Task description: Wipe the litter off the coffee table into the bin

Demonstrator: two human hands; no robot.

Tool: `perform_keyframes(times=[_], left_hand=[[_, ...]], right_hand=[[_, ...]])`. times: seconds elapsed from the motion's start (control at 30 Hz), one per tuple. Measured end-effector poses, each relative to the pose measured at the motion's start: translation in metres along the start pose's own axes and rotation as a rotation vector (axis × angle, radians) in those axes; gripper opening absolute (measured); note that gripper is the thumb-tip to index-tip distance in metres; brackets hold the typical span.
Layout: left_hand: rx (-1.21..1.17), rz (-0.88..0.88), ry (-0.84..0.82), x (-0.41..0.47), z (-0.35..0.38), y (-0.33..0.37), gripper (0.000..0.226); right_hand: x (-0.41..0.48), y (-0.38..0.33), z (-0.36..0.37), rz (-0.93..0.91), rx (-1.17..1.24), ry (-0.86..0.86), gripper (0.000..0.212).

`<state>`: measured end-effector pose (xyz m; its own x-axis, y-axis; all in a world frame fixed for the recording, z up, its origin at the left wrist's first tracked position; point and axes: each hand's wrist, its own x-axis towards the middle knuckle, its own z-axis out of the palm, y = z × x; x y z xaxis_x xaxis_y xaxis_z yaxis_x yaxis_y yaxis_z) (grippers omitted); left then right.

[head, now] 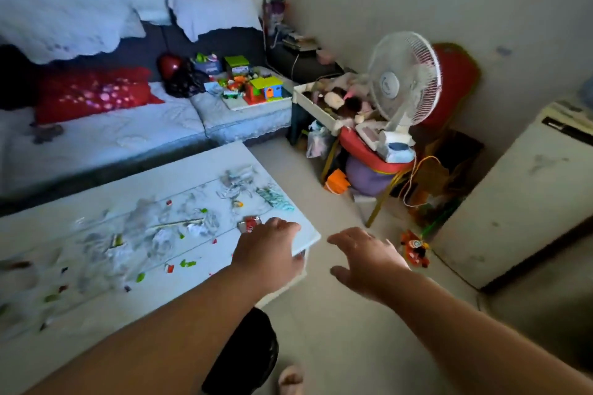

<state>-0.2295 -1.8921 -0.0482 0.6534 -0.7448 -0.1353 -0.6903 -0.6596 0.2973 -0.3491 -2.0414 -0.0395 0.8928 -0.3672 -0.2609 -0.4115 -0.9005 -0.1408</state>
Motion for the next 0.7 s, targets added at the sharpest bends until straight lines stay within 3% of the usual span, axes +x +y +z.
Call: perform_keyframes(times=[0.13, 0.43, 0.7], left_hand=[[-0.07, -0.097, 0.063, 0.068, 0.006, -0.013, 0.059], [-0.119, -0.325, 0.023, 0.166, 0.001, -0.045, 0.06], [-0.196, -0.607, 0.12, 0.232, 0.007, -0.07, 0.061]], right_hand=[[0.079, 0.021, -0.016, -0.09, -0.019, -0.012, 0.059], [0.224, 0.035, -0.023, -0.246, -0.037, -0.084, 0.062], [0.341, 0.02, -0.013, -0.584, -0.114, -0.12, 0.062]])
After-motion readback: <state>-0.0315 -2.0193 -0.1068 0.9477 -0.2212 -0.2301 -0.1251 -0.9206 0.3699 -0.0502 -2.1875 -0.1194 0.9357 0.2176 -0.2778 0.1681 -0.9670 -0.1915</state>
